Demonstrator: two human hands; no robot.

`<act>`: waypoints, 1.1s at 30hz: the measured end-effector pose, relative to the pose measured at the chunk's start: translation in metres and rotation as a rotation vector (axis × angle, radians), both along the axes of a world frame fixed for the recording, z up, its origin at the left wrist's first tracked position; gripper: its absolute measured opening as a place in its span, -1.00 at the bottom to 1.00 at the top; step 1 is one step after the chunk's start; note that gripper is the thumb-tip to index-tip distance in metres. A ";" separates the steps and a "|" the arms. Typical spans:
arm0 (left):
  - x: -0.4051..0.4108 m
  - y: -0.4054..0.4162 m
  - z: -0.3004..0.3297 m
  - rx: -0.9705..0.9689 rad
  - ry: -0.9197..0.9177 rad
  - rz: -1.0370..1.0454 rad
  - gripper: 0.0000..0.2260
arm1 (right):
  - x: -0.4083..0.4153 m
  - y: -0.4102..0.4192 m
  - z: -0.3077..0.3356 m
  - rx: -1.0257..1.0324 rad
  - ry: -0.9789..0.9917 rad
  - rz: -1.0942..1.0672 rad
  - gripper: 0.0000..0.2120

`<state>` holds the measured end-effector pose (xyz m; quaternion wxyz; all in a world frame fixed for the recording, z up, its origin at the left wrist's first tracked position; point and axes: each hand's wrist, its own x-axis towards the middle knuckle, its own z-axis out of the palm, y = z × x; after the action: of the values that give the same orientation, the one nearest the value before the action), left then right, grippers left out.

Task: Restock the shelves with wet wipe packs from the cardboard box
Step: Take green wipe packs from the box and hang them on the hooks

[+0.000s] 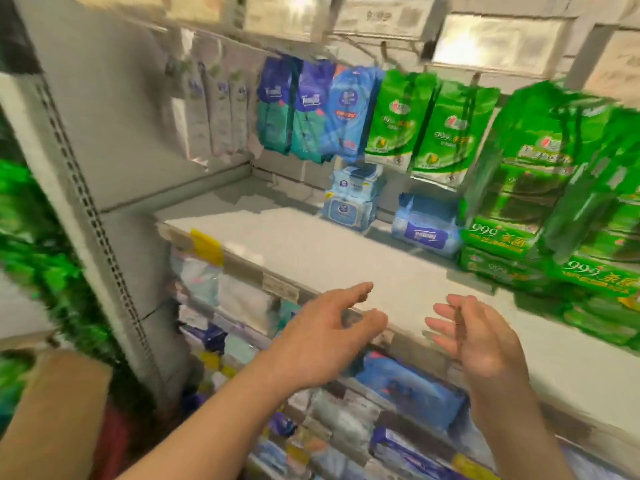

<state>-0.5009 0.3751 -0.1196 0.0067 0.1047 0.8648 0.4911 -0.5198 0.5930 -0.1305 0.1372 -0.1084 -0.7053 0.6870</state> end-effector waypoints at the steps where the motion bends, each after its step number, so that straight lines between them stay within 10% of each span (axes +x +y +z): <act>1: 0.010 -0.022 -0.005 -0.055 0.003 0.037 -0.43 | 0.002 -0.021 -0.005 0.053 -0.005 0.042 -0.79; 6: 0.080 -0.132 -0.025 -0.219 0.021 0.289 -0.24 | 0.039 -0.137 -0.015 0.308 -0.024 0.300 -0.54; 11: 0.170 -0.239 -0.061 -0.331 -0.059 0.585 -0.05 | 0.088 -0.250 -0.021 0.572 0.001 0.616 -0.75; 21: 0.311 -0.370 -0.105 -0.168 -0.300 0.891 -0.20 | 0.158 -0.415 -0.056 0.985 0.024 1.081 -0.57; 33: 0.356 -0.458 -0.136 -0.030 -0.497 1.108 -0.37 | 0.148 -0.546 -0.106 0.919 0.082 1.395 -0.51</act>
<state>-0.1452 -0.0833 -0.2561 -0.0468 -0.4791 0.7700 0.4188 -0.3719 0.0472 -0.2362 -0.2634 0.4451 -0.8148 0.2618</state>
